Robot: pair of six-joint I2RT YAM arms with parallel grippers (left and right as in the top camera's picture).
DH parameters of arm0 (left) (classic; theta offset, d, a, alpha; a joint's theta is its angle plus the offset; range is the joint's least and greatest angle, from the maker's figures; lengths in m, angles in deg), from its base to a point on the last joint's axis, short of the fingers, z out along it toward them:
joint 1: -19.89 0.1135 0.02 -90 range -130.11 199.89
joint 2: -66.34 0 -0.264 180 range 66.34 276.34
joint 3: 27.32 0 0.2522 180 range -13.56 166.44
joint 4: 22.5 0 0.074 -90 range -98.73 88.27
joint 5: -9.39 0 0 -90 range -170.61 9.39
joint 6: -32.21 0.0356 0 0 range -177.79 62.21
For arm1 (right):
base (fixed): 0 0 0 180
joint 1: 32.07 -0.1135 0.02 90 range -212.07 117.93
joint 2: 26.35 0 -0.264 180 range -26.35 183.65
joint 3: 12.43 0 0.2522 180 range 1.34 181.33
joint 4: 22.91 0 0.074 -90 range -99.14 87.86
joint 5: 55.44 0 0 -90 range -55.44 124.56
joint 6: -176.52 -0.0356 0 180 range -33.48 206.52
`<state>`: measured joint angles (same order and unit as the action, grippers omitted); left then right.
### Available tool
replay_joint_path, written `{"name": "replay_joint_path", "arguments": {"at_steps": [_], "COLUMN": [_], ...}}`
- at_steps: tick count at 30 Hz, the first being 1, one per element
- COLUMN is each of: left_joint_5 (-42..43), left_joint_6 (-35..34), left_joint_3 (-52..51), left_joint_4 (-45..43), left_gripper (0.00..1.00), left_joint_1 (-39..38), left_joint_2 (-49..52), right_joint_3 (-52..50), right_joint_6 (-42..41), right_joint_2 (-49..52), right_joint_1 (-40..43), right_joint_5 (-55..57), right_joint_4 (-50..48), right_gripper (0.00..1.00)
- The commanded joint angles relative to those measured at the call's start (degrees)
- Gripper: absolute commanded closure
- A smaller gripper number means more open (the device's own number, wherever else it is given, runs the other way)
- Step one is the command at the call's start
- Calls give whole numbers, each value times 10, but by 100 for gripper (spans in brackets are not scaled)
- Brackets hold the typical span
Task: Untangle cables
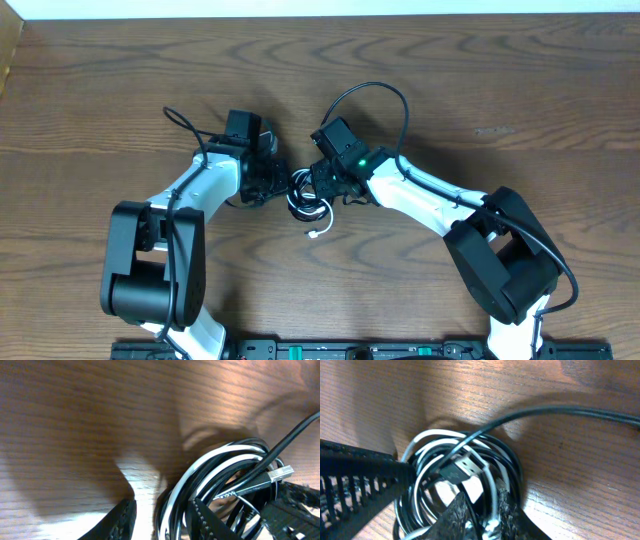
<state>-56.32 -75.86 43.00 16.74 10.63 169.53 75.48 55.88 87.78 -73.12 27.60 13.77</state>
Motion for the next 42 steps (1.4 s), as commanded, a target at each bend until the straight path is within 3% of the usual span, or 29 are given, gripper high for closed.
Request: {"name": "replay_joint_path", "arguments": {"at_steps": [1,6,10,13,19,27,35,42], "left_joint_5": [8,8,10,25,25,57,36,33], "left_joint_6": [-2,-2,-2,-2,-2,-3,-157,-164], "left_joint_3": [-12,-12,-12,-12,-12,-12,-12,-12], "left_joint_4": [3,3,3,-1,-6,-27,-40,-31], "left_gripper": [63,64,81,92,93,92,93,92], "left_joint_1": [-5,-5,-5,-5,-5,-4,9,26], "left_joint_2": [18,18,18,18,18,18,18,18], "right_joint_3": [6,6,6,7,22,23,22,21], "right_joint_6": [-6,-1,1,46,121,99,44,29], "right_joint_2": [-15,-15,-15,-17,-75,-138,-92,-28], "right_joint_1": [-2,-2,-2,1,26,34,23,-5], "right_joint_5": [9,11,11,10,-28,-96,-126,-127], "right_joint_4": [0,1,0,-4,-4,14,82,92], "right_gripper": [81,81,82,87,79,70,73,79]}}
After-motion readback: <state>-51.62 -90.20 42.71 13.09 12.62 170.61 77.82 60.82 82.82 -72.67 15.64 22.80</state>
